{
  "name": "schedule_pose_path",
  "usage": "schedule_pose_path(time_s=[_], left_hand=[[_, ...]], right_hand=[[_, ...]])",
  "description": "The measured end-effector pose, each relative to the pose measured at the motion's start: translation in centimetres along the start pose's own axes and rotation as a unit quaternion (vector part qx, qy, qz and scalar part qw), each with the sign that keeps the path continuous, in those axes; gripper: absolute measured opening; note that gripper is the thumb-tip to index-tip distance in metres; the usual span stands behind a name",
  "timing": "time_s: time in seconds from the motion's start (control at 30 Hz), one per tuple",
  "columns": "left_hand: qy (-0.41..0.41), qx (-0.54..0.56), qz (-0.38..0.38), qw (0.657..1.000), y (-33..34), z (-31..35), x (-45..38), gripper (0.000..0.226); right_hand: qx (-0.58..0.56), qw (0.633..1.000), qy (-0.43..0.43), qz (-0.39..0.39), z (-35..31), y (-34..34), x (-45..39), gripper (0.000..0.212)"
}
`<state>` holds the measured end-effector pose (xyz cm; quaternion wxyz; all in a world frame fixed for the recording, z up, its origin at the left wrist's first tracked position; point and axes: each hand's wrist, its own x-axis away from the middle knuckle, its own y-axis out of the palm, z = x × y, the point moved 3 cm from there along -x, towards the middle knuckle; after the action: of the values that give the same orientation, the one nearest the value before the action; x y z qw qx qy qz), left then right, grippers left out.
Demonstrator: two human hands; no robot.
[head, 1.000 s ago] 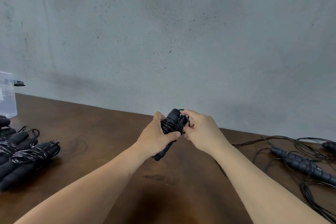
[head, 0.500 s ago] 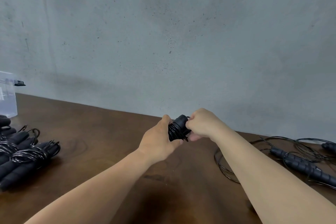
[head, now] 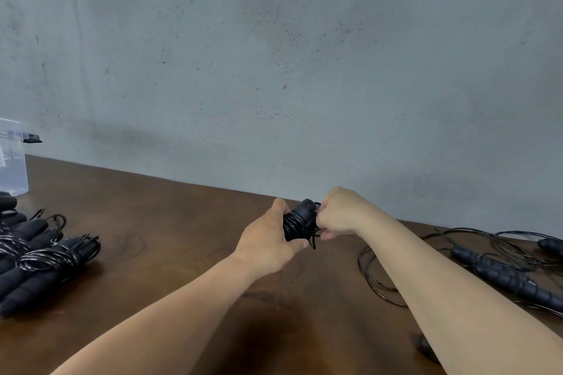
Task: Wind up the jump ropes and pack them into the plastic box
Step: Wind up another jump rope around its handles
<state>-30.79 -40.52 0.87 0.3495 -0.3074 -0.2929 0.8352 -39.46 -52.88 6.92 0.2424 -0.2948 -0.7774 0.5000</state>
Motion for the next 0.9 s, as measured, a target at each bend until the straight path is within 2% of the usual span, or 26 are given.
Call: schedule_pose_path(time_s=[0.07,0.17,0.27,0.37,0.4,0.47,0.5,0.53,0.6,0.63,0.7,0.77,0.83,0.87,0.9], left_hand=[[-0.024,0.053,-0.009,0.998,-0.2,-0.5,-0.3,0.046],[-0.058,0.131,0.001,0.990,-1.1,-1.2,-0.8,0.045],[-0.080,0.186,0.017,0.979,-1.7,-1.5,-0.8,0.045],[-0.110,0.268,0.013,0.957,-1.9,-1.7,-0.5,0.046],[-0.123,0.306,0.008,0.944,-1.9,-1.9,-0.4,0.047],[-0.154,0.376,0.005,0.914,-1.9,-2.2,-0.3,0.050],[-0.164,0.399,0.006,0.902,-1.9,-2.3,-0.3,0.051],[-0.171,0.411,0.007,0.895,-2.0,-2.3,-0.3,0.051],[-0.176,0.428,0.004,0.886,-2.4,-2.2,-0.4,0.048],[-0.176,0.435,0.002,0.883,-2.6,-2.1,-0.4,0.046],[-0.176,0.448,0.000,0.877,-2.9,-1.9,-0.3,0.045],[-0.179,0.460,-0.003,0.870,-3.0,-1.8,-0.2,0.046],[-0.184,0.478,-0.005,0.859,-3.1,-1.8,-0.1,0.047],[-0.187,0.492,-0.004,0.850,-3.1,-1.8,-0.1,0.047],[-0.190,0.507,-0.004,0.840,-3.1,-1.9,-0.1,0.047]], right_hand=[[-0.085,0.996,-0.026,0.012,0.3,0.0,-0.1,0.009],[-0.237,0.968,-0.081,0.026,0.9,0.4,0.0,0.016],[-0.272,0.953,-0.120,0.052,1.0,1.1,0.5,0.021],[-0.364,0.921,-0.130,0.043,1.1,1.6,1.0,0.017],[-0.408,0.904,-0.126,0.035,1.2,1.5,1.1,0.020],[-0.484,0.867,-0.121,0.007,1.7,1.5,1.3,0.042],[-0.480,0.868,-0.125,-0.001,1.9,1.5,1.4,0.055],[-0.434,0.892,-0.124,0.010,2.1,1.6,1.4,0.064],[-0.307,0.945,-0.099,0.059,2.5,1.9,1.4,0.072],[-0.278,0.954,-0.078,0.084,2.7,2.1,1.3,0.073],[-0.291,0.951,-0.036,0.095,3.3,2.7,1.0,0.076],[-0.317,0.947,-0.006,0.056,3.8,3.2,0.9,0.084],[-0.408,0.913,0.025,0.005,4.3,3.7,1.0,0.095],[-0.478,0.877,0.049,-0.018,4.5,3.9,1.1,0.095],[-0.555,0.828,0.065,-0.041,4.6,4.2,1.3,0.087]])
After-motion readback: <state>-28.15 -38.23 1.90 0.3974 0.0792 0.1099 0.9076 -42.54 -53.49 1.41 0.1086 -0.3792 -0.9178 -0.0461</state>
